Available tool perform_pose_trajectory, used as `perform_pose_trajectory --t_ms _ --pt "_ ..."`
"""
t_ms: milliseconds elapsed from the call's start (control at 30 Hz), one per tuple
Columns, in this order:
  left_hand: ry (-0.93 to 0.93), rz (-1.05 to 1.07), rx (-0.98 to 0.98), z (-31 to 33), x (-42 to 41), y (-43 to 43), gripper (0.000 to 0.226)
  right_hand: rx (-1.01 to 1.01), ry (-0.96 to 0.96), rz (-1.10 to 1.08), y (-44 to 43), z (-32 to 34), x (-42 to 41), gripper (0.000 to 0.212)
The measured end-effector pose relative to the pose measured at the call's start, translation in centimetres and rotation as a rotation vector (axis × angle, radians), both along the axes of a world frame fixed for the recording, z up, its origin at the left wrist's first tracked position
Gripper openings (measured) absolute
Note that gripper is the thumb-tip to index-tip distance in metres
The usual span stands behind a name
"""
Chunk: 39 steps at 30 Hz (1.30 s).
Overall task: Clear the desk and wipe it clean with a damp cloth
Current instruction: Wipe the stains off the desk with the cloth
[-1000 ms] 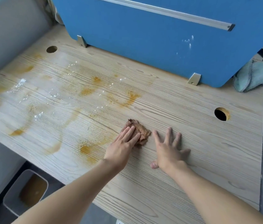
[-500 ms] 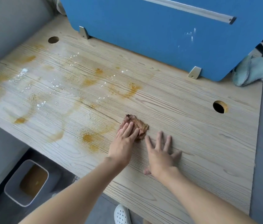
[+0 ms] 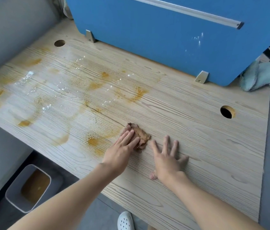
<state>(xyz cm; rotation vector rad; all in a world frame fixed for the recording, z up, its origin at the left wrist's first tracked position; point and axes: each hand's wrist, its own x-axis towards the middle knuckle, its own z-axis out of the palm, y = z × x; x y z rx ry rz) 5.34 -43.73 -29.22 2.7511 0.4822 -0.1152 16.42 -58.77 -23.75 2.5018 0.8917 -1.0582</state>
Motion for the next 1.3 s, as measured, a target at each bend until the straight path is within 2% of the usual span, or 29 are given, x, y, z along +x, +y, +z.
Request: perform_pose_trajectory --t_ms 100,200,300,433,533,600,733,800,900,967,1067,1233,1300 --pt "-0.006 0.150 -0.010 0.3 0.8 -0.5 0.075 -0.004 -0.005 -0.006 0.0 -0.2 0.0 0.131" --pt "0.005 0.114 -0.038 0.3 -0.5 -3.0 0.079 -0.002 -0.007 -0.009 0.0 -0.2 -0.1 0.132" --pt "0.009 0.040 -0.022 0.4 -1.5 -1.7 0.078 0.003 -0.003 0.000 -0.1 0.0 -0.1 0.132" --pt "-0.011 0.195 -0.023 0.9 0.0 -1.0 0.075 0.008 -0.051 0.054 0.1 -0.1 -0.3 0.132" --pt "-0.021 0.156 -0.038 0.8 -1.7 -2.9 0.071 0.057 -0.065 0.077 0.2 -0.1 -1.7 0.117" --pt "-0.024 0.088 -0.036 0.7 -3.2 -2.7 0.063 0.056 0.026 0.002 0.2 -0.1 -2.8 0.112" --pt "-0.095 0.144 -0.087 0.4 -2.6 -2.0 0.043 0.005 0.071 0.011 -0.4 -0.8 -4.2 0.134" --pt "-0.104 0.154 -0.111 0.0 -2.6 -3.2 0.041 0.008 0.051 0.010 -0.6 -0.9 -4.4 0.133" --pt "-0.131 0.043 -0.060 -0.3 -4.2 -3.9 0.037 0.015 0.040 0.010 -0.5 -0.8 -4.5 0.129" --pt "-0.133 0.069 -0.046 0.0 -4.1 -2.6 0.034 0.008 0.039 0.003 -0.5 -0.7 -4.4 0.129" --pt "-0.134 0.227 -0.084 0.0 -2.9 -2.1 0.045 0.001 0.020 -0.002 -0.5 -0.6 -4.4 0.130" --pt "-0.138 0.066 -0.092 0.5 -6.3 -4.0 0.056 -0.011 0.001 0.005 -0.4 -0.4 -4.6 0.130" --pt "-0.165 0.083 -0.099 0.7 -7.2 -3.0 0.055 -0.019 0.000 0.004 -0.3 -0.3 -4.7 0.131"
